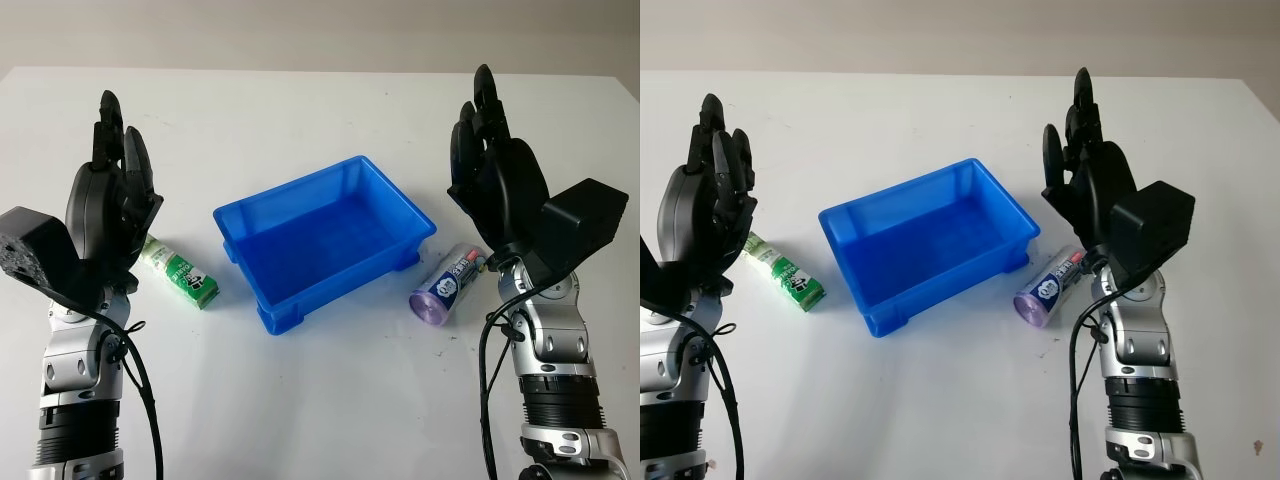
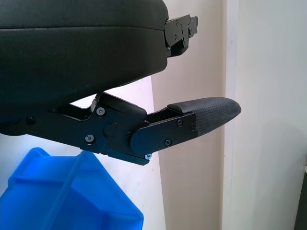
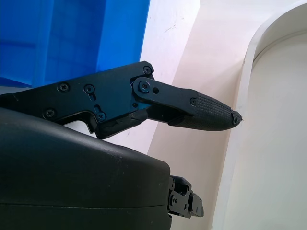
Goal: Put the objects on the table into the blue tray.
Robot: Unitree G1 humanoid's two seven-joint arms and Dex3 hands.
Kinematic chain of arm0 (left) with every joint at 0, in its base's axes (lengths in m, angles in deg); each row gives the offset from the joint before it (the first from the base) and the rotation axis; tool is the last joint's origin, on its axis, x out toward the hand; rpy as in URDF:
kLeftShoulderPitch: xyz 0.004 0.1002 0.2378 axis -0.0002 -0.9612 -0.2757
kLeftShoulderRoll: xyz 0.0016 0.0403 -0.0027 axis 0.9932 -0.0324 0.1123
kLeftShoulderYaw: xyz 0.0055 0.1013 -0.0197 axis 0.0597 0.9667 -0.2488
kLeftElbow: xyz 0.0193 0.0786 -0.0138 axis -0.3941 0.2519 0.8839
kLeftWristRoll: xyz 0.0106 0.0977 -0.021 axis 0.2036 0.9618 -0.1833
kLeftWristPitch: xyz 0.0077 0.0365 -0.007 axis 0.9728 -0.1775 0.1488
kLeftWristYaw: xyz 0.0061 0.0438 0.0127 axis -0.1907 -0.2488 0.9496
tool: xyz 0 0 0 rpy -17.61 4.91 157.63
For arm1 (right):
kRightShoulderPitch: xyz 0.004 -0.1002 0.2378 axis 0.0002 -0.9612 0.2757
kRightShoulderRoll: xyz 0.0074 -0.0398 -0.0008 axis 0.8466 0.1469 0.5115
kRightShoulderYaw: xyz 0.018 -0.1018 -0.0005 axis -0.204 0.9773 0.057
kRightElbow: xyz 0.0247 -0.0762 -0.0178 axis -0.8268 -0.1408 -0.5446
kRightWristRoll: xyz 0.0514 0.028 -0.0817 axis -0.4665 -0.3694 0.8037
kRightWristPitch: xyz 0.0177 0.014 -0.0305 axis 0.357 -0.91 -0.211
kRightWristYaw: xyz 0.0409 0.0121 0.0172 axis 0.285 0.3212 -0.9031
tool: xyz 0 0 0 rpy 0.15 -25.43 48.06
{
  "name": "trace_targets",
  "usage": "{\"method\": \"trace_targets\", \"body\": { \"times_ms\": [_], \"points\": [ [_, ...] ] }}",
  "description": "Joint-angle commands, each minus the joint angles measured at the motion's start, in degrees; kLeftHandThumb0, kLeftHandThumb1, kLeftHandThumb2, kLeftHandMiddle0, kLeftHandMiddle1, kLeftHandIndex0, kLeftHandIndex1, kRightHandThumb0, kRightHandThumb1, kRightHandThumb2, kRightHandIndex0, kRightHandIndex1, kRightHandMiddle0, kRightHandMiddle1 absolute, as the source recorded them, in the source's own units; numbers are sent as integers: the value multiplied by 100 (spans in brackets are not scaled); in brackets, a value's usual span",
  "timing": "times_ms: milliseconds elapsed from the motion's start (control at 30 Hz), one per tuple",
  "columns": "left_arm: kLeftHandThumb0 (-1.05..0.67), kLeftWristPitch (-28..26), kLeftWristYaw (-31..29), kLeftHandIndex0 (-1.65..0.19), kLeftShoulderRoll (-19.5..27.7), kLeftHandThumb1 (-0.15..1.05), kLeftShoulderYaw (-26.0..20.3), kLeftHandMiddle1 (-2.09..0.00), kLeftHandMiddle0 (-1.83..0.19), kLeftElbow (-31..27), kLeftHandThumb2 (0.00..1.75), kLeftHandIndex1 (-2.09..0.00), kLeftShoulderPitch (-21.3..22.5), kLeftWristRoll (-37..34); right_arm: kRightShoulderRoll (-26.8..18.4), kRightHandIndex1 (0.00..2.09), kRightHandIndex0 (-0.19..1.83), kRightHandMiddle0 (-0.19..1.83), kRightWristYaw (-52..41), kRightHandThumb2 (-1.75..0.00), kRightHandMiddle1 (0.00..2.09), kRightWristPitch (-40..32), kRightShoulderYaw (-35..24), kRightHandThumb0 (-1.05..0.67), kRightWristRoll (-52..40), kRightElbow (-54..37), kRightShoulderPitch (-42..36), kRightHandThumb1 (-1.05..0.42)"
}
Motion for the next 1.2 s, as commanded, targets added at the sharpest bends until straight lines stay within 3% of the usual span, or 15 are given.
{"method": "trace_targets", "body": {
  "times_ms": [0, 233, 367, 467, 600, 667, 733, 933, 1033, 1167],
  "points": [
    [-76, 4, -21, 19, 24, 105, -27, 0, 19, -127, 68, 0, -80, -26, 0, 0, -19, -19, -11, -66, 0, 91, -12, -71, -28, -68, 26, -105],
    [-76, -55, 53, 19, 5, 105, 18, 0, 19, -139, 67, 0, -26, 34, -13, 0, -19, -19, -35, -64, 0, -13, -24, -71, -82, -42, 50, -105],
    [-77, -35, 49, 19, -10, 105, 21, 0, 19, -103, 67, 0, -28, 20, -269, 0, -19, -19, -167, -59, 0, -74, -136, -68, -89, -172, 17, -105],
    [-77, -7, 40, 19, 5, 105, 21, 0, 19, -142, 68, 0, -70, 33, -967, 4, -12, -12, -423, -43, 4, -12, -235, -71, 227, -233, 143, -105],
    [-77, -28, 40, 19, 20, 105, 10, 0, 19, -206, 68, 0, -113, 32, -1742, 18, 18, 17, -735, -20, 19, -402, -325, -72, 506, -569, 217, -105],
    [-77, -56, 48, 19, 19, 105, 1, 0, 19, -189, 68, 0, -99, 19, -2238, 26, 37, 36, -927, -10, 29, -750, -354, -67, 752, -965, 220, -100],
    [-77, -71, 7, 19, 33, 105, 11, 0, 19, -144, 67, 0, -66, -2, -2696, 31, 52, 50, -1207, -4, 35, -611, -362, -65, 945, -1153, 214, -90],
    [-76, -43, -99, 19, 28, 105, 63, 0, 19, -87, 68, 0, 11, -2, -3630, 18, 53, 53, -2103, -5, 20, -104, -172, -68, 1327, -1380, 78, -80],
    [-75, -72, -54, 19, -10, 105, 74, 0, 19, -63, 68, 0, 88, 3, -4167, 11, 47, 50, -2663, -4, 14, 439, 20, -65, 1611, -1462, -42, -77],
    [-74, -66, -81, 19, -3, 105, 87, 0, 19, -40, 69, 0, 132, -18, -4494, 9, 45, 50, -2842, -5, 10, 1379, 136, -60, 1944, -1381, -181, -76]
  ]
}}
